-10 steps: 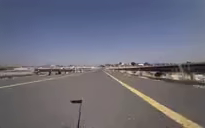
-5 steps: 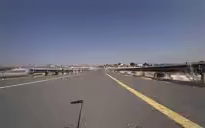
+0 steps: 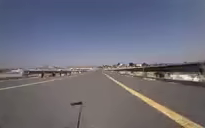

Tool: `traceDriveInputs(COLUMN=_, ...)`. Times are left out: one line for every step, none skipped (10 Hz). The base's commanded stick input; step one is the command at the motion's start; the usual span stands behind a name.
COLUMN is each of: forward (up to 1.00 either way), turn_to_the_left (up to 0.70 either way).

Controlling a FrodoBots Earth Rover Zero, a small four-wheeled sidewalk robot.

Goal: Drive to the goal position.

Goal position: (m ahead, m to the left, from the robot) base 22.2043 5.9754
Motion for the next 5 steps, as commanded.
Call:
traceDriveInputs(forward=1.00, turn_to_the_left=0.00)
traceDriveInputs(forward=1.00, turn_to_the_left=0.00)
traceDriveInputs(forward=1.00, turn_to_the_left=0.00)
traceDriveInputs(forward=1.00, turn_to_the_left=0.00)
traceDriveInputs(forward=1.00, turn_to_the_left=0.00)
